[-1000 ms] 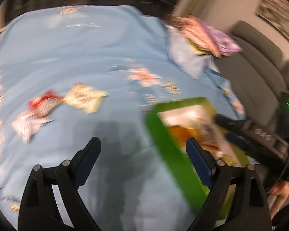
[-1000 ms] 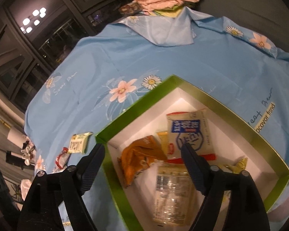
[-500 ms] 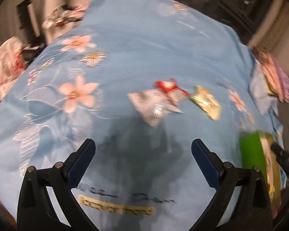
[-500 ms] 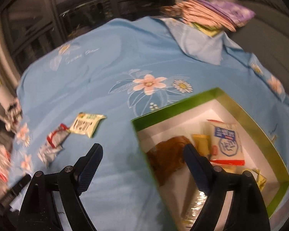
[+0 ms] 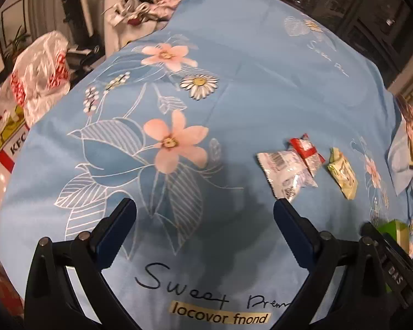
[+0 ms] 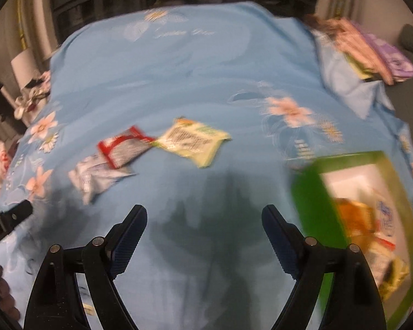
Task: Organize snacks
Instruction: 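Move the right gripper back to the pile toward the white packet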
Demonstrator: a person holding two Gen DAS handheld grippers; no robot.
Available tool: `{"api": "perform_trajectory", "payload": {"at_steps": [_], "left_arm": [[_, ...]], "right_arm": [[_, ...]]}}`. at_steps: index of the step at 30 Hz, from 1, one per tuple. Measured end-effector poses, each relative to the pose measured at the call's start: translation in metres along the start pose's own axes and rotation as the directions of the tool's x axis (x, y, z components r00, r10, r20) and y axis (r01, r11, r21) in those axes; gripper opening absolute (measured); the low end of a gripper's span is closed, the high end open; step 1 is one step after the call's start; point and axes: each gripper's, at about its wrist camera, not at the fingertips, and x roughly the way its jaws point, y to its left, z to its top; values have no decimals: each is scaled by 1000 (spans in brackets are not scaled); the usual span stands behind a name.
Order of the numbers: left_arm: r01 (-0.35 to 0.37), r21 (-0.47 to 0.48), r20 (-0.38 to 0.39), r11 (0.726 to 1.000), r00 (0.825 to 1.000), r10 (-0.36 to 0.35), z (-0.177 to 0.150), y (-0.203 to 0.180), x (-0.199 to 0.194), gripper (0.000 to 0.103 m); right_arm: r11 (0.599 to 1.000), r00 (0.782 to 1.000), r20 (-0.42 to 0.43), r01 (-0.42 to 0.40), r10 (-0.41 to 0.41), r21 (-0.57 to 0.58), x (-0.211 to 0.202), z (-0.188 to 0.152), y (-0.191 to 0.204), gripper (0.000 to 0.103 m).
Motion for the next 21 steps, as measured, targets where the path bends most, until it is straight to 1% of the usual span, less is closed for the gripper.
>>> {"api": "perform_trajectory", "payload": {"at_steps": [2, 4, 6, 7, 9, 11, 13, 15, 17, 20, 21], "left_arm": [[4, -14, -9, 1000, 1000, -4, 3, 5, 1, 100], [7, -21, -18, 1000, 1000, -7, 4, 7, 3, 100], [9, -21, -31, 1000, 999, -10, 5, 9, 5, 100], [8, -18, -39, 1000, 999, -9, 5, 9, 6, 100], [6, -16, -49, 1000, 999, -6, 5, 9, 8, 100], [10, -11, -54, 1000, 998, -10, 5, 8, 8, 100], [11, -9, -52, 1000, 999, -11, 5, 8, 7, 100], [4, -8, -47, 1000, 999, -4, 6, 8, 6, 100], [2, -4, -47, 1000, 999, -3, 6, 9, 7, 100], [1, -1, -48, 1000, 999, -1, 6, 9, 6, 100], [1, 0, -48, 1000, 999, -1, 6, 9, 6, 100]], "right_arm": [[996, 995, -43, -92, 92, 20, 11, 10, 14, 86], [981, 977, -93, -185, 190, 62, 26, 21, 26, 86], [964, 958, -125, -248, 259, 94, 40, 31, 39, 86], [960, 950, -145, -264, 276, 96, 48, 35, 46, 86], [964, 947, -181, -253, 264, 86, 62, 40, 58, 86], [972, 950, -207, -223, 235, 78, 76, 43, 69, 86], [975, 952, -218, -200, 216, 93, 87, 45, 73, 86], [974, 949, -231, -189, 213, 121, 95, 45, 75, 86], [972, 950, -222, -194, 219, 130, 97, 47, 77, 86], [976, 955, -213, -185, 205, 111, 96, 48, 81, 85], [977, 956, -211, -184, 203, 106, 96, 48, 81, 83]]}}
